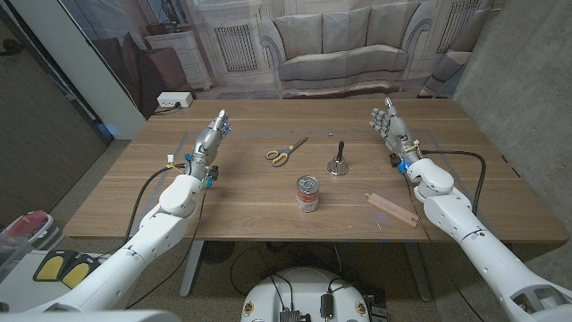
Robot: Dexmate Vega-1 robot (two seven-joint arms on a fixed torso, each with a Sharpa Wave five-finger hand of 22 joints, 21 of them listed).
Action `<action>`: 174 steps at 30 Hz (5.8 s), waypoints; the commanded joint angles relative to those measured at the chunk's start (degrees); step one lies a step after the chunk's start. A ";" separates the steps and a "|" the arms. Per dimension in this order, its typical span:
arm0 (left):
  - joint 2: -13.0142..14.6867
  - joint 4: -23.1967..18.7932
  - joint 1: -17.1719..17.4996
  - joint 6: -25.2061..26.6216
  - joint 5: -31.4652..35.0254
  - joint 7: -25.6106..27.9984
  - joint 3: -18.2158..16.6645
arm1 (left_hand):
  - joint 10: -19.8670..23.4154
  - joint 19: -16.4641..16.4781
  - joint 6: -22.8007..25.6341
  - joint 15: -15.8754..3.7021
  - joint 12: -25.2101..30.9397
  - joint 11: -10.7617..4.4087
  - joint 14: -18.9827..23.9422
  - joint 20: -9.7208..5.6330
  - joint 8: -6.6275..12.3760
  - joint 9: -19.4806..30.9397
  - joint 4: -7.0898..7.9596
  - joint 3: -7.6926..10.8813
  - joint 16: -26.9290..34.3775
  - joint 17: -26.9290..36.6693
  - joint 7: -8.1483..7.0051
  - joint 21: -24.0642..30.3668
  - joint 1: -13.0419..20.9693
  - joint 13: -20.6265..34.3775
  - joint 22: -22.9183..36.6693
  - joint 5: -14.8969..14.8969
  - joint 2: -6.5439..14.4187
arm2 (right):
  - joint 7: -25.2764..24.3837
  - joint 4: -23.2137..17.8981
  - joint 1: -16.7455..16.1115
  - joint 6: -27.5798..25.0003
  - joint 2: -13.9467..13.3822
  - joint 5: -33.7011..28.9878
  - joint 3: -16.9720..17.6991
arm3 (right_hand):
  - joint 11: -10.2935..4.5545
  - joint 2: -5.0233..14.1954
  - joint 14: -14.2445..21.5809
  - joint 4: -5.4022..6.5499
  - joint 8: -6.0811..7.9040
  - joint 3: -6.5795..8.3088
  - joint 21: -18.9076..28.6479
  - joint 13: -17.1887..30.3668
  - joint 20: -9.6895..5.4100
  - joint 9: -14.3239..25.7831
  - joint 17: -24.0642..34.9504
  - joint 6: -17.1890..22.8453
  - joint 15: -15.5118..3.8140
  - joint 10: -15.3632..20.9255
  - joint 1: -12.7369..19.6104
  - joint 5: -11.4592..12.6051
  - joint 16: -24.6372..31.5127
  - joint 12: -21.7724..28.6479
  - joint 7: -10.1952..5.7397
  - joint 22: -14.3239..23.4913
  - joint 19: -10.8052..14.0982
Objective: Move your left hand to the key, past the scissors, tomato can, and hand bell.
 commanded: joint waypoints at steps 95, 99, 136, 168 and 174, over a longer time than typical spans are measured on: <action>6.57 -13.05 17.79 2.11 22.78 23.15 -8.53 | 5.32 3.49 5.48 -1.55 -0.57 -1.27 4.88 -2.00 -0.37 0.18 -0.77 -0.86 -0.21 0.02 -1.09 -0.08 2.03 0.28 0.06 -0.55 -0.26 | -4.61 -7.72 -3.58 -6.97 -3.80 0.73 4.10 | -0.02 0.22 0.50 -0.42 0.30 -0.51 -1.36 0.25 0.00 0.12 0.11 0.45 0.63 0.58 0.27 0.00 0.12 0.16 -0.27 0.14 1.36; 6.56 -12.69 17.88 2.15 25.04 24.72 -8.48 | 6.00 3.90 5.93 -1.77 -0.44 -1.32 5.45 -2.13 -0.33 0.19 -0.84 -0.92 -0.10 0.01 -1.24 -0.01 2.18 0.28 0.05 -0.45 -0.31 | -4.97 -7.88 -3.63 -7.56 -3.76 0.79 4.14 | 0.01 0.24 0.52 -0.43 0.30 -0.52 -1.39 0.25 0.00 0.12 0.11 0.45 0.56 0.66 0.28 -0.01 0.12 0.19 -0.32 0.14 1.39; 10.59 -21.18 21.98 23.91 44.98 39.38 -8.57 | 8.71 6.07 8.70 -2.74 -0.39 -2.45 8.00 -2.37 -0.16 0.22 -1.37 -1.26 0.04 0.01 -2.10 0.23 3.36 0.32 0.04 0.76 -0.51 | -6.10 -8.98 -4.16 -7.86 -4.01 0.29 4.25 | -0.03 0.37 0.67 -0.51 0.31 -0.70 -1.64 0.26 0.02 0.12 0.11 0.52 0.59 0.97 0.30 -0.03 0.13 0.24 -0.34 0.16 1.69; 17.45 -30.05 21.41 49.26 55.49 39.30 -3.34 | 9.28 5.69 9.55 -3.15 -0.84 -3.20 8.56 -2.11 -0.41 0.25 -2.19 -1.24 -0.32 -0.02 -2.60 -0.32 4.97 0.34 0.03 1.86 -0.68 | -7.12 -11.10 -7.43 -8.60 -4.59 0.87 5.81 | -0.09 0.45 0.76 -0.54 0.32 -0.86 -1.85 0.26 0.11 0.12 0.11 0.60 0.53 1.09 0.26 -0.05 0.13 0.22 -0.28 0.17 1.81; 18.44 -31.08 20.58 54.34 56.81 37.92 -1.85 | 9.35 5.48 9.69 -3.11 -0.91 -3.09 8.52 -2.14 -0.45 0.26 -2.26 -1.24 -0.41 -0.02 -2.64 -0.46 5.16 0.34 0.04 2.00 -0.65 | -7.11 -11.05 -7.65 -8.47 -4.44 1.00 5.94 | 0.00 0.48 0.78 -0.55 0.31 -0.90 -1.89 0.26 0.09 0.12 0.11 0.58 0.50 1.13 0.25 -0.06 0.13 0.23 -0.32 0.17 1.85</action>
